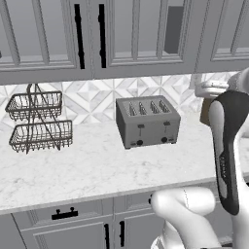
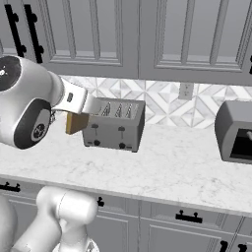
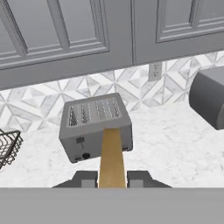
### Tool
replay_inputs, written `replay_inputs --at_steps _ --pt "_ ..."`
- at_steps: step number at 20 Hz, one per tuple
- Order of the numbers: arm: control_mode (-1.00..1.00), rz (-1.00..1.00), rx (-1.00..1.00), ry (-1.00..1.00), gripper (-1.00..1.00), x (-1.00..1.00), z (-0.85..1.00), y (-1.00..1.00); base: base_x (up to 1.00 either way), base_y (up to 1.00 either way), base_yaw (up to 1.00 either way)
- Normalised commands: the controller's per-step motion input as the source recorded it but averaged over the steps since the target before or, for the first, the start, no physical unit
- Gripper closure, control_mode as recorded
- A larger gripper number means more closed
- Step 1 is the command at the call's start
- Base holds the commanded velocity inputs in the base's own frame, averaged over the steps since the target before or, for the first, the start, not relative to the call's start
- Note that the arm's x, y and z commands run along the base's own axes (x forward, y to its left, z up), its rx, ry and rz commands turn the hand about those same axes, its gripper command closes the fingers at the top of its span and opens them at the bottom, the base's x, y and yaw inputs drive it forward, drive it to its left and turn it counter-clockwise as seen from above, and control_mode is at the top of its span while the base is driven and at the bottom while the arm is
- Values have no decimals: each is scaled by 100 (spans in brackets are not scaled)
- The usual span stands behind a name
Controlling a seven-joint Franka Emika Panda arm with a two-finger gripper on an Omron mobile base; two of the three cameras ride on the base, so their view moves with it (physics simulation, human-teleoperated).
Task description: Start the toaster. Once the lever pops up, take the bread to the plate on the dining counter.
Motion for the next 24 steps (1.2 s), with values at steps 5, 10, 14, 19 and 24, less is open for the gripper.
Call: replay_inputs --at_steps 5,10,14,19,24 --pt "-100 0 0 0 100 -68 -14 0 0 0 0" --pt "100 0 0 0 100 -21 -2 0 -27 0 0" --pt "100 0 0 0 100 0 0 0 -92 -40 -31" --pt "100 0 0 0 100 0 0 0 -21 -52 -77" --pt "100 0 0 0 100 0 0 0 0 -57 -84"
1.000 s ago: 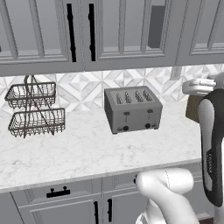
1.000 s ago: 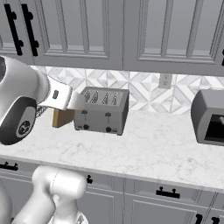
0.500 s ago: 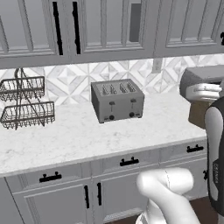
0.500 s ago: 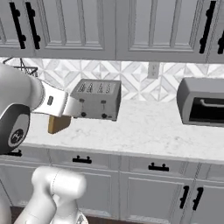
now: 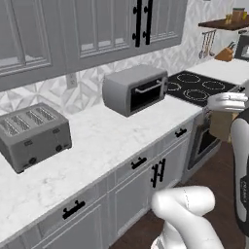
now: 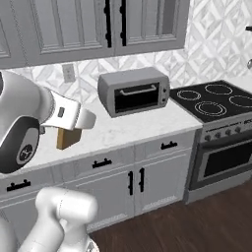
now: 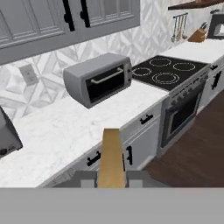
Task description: Start the toaster. Once the lever pops up, take the bread to the plate on the dining counter.
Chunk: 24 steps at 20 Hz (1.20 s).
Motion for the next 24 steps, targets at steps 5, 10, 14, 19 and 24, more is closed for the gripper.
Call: replay_inputs --at_steps 5,10,14,19,24 --pt "100 0 0 0 100 0 0 0 0 -78 -79" --pt "100 0 0 0 100 0 0 0 0 -95 -74" --pt "100 0 0 0 100 0 0 0 0 -100 -68" --pt "100 0 0 0 100 0 0 0 1 -100 -66" --pt "100 0 0 0 100 0 0 0 51 -71 -55"
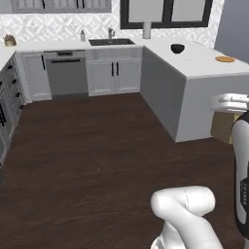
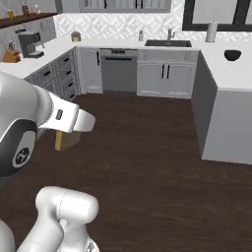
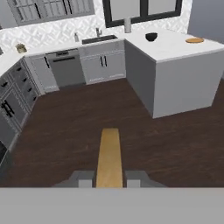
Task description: Start the toaster. Once the lever pops up, take the bread to the plate on the dining counter.
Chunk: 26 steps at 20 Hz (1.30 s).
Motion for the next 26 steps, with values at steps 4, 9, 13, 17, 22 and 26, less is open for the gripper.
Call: replay_inputs --at_steps 4,9,13,17,22,26 --pt "100 0 0 0 100 0 0 0 98 -38 -40" --pt "100 0 0 0 100 0 0 0 100 -33 -33" --pt "100 0 0 0 100 0 0 0 100 -39 -28" --pt "100 0 0 0 100 0 0 0 100 -63 -20" --pt "100 0 0 0 100 0 0 0 100 -86 -5" --pt "100 0 0 0 100 0 0 0 100 -99 2"
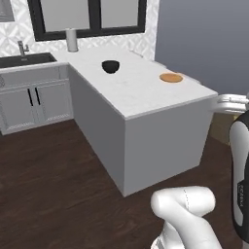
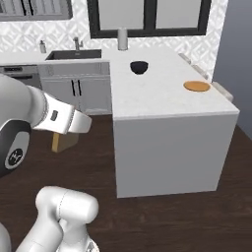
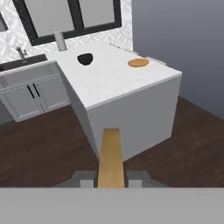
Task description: Start the toaster. Once the lever pops up, take the bread to the plate on the dining counter.
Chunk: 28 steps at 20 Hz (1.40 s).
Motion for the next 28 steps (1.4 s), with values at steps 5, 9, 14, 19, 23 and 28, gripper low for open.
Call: replay_inputs --at_steps 5,9,14,19,23,28 --pt "100 0 0 0 100 0 0 0 94 -100 19" --pt "100 0 0 0 100 0 0 0 67 -100 28" --pt "100 0 0 0 100 0 0 0 46 -100 31" --pt "100 0 0 0 100 0 0 0 31 -100 32" --pt "100 0 0 0 100 0 0 0 29 -100 34" --pt "100 0 0 0 100 0 0 0 30 -100 35"
